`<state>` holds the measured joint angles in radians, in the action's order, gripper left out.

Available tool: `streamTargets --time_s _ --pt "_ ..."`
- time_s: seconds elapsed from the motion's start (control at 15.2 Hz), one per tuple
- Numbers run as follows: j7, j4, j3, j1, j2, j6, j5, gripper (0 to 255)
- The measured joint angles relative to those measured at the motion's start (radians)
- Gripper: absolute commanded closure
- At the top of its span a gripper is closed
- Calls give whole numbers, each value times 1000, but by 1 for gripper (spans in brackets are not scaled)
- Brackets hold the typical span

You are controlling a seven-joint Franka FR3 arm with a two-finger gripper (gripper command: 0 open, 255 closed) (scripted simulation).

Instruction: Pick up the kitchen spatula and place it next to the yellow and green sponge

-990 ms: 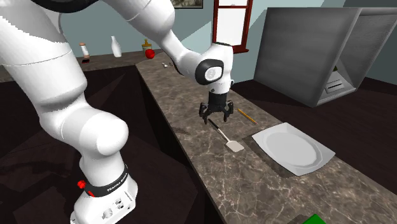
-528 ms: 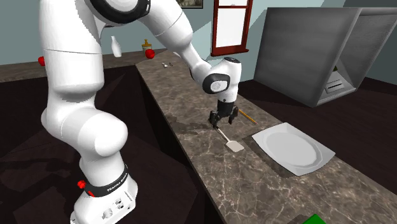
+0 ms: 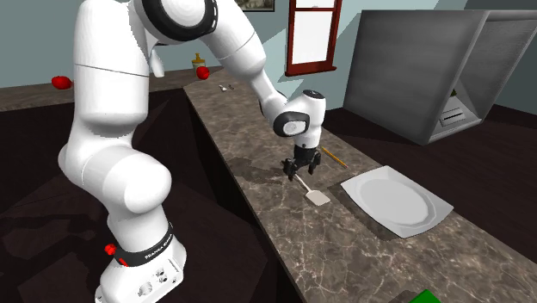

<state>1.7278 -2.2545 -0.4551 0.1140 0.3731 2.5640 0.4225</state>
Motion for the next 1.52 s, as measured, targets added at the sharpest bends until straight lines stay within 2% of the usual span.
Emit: streamTargets --time_s 0.4,0.46,1.12,1.52 --pt "8 7 8 -6 16 7 12 0" --pt "8 8 8 -6 16 7 12 255" --pt "8 8 9 -6 16 7 12 255" --pt "-35 2 -29 20 -47 -42 -46 255"
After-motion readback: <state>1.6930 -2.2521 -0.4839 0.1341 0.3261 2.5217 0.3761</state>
